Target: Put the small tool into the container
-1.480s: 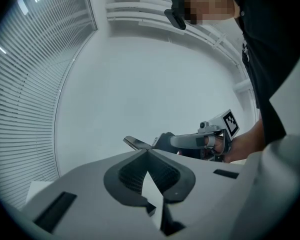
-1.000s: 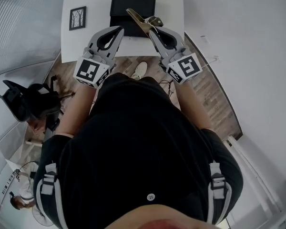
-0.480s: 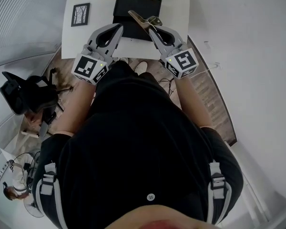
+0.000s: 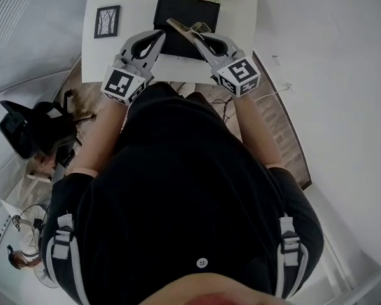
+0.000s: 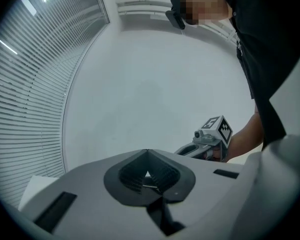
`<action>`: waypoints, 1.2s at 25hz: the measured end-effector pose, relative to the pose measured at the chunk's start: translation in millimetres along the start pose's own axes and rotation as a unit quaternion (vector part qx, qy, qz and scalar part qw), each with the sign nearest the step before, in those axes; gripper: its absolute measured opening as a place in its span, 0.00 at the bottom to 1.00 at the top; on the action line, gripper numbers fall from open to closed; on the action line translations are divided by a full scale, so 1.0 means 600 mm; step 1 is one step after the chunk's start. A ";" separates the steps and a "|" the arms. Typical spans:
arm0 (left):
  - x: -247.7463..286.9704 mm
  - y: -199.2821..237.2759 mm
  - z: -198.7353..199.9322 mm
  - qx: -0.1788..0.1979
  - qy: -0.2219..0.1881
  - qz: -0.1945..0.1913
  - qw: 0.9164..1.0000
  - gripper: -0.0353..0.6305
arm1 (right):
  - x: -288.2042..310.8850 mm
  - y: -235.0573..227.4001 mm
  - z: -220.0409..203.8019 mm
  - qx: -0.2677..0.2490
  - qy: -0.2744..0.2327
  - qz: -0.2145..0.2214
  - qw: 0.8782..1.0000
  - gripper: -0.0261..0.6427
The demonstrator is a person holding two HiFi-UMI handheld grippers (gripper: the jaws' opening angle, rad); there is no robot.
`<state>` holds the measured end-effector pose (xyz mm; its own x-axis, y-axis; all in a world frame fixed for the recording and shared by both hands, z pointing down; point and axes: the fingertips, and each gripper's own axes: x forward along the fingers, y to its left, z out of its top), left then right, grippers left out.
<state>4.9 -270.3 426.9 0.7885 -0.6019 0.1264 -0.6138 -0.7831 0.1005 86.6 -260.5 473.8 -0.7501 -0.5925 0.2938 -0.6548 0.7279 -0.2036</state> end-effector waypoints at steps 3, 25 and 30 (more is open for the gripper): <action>0.009 0.011 -0.019 0.004 0.006 -0.013 1.000 0.06 | 0.021 -0.003 -0.015 0.008 0.023 0.012 1.000 0.08; 0.037 0.081 -0.101 -0.014 0.024 -0.011 1.000 0.06 | 0.120 -0.024 -0.137 0.038 0.154 0.060 0.986 0.08; 0.040 0.086 -0.100 -0.013 0.019 -0.006 1.000 0.06 | 0.133 -0.020 -0.162 0.048 0.181 0.069 0.980 0.08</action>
<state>-10.1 -316.1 494.3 0.7944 -0.5855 0.1614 -0.6052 -0.7856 0.1286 43.7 -282.7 590.5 -0.7613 -0.3170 0.5656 -0.5684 0.7460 -0.3470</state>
